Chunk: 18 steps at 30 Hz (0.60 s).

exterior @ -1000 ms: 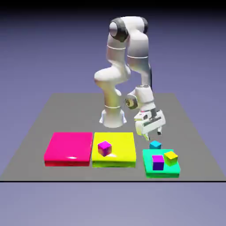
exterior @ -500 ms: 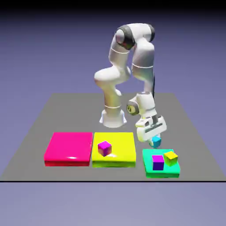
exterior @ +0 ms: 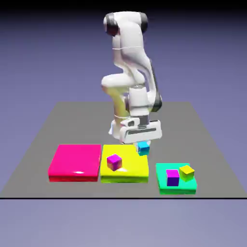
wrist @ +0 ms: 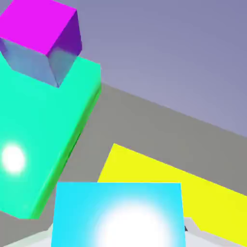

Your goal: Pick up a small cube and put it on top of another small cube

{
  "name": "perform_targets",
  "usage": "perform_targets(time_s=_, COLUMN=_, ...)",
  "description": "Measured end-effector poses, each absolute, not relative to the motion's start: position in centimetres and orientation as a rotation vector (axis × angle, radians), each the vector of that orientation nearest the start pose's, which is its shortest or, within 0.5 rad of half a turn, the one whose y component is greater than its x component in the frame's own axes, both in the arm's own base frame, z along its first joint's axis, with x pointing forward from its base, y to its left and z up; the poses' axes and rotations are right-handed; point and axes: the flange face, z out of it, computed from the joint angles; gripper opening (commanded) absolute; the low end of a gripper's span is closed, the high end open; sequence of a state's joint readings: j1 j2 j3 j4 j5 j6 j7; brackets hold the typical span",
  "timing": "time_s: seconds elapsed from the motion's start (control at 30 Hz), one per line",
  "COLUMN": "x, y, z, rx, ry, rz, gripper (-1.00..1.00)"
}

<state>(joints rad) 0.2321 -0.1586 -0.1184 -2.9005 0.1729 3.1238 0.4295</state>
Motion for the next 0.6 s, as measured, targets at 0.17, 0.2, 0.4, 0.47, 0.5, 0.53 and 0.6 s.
perform_targets(time_s=0.17, x=38.0, y=-5.1, z=31.0, rx=-2.774, ry=0.909, rz=-0.518, gripper=-1.0)
perform_targets(time_s=0.2, x=38.0, y=-5.1, z=31.0, rx=-2.774, ry=0.909, rz=-0.518, gripper=-1.0)
perform_targets(time_s=0.4, x=38.5, y=-4.8, z=30.1, rx=-2.744, ry=0.905, rz=-0.505, gripper=-1.0)
perform_targets(time_s=0.47, x=38.6, y=-4.8, z=29.8, rx=-2.737, ry=0.905, rz=-0.499, gripper=-1.0)
perform_targets(time_s=0.5, x=38.7, y=-4.7, z=29.6, rx=-2.734, ry=0.905, rz=-0.497, gripper=-1.0)
perform_targets(time_s=0.53, x=38.7, y=-4.7, z=29.4, rx=-2.732, ry=0.905, rz=-0.494, gripper=-1.0)
perform_targets(time_s=0.6, x=38.8, y=-4.7, z=29.0, rx=-2.727, ry=0.906, rz=-0.489, gripper=-1.0)
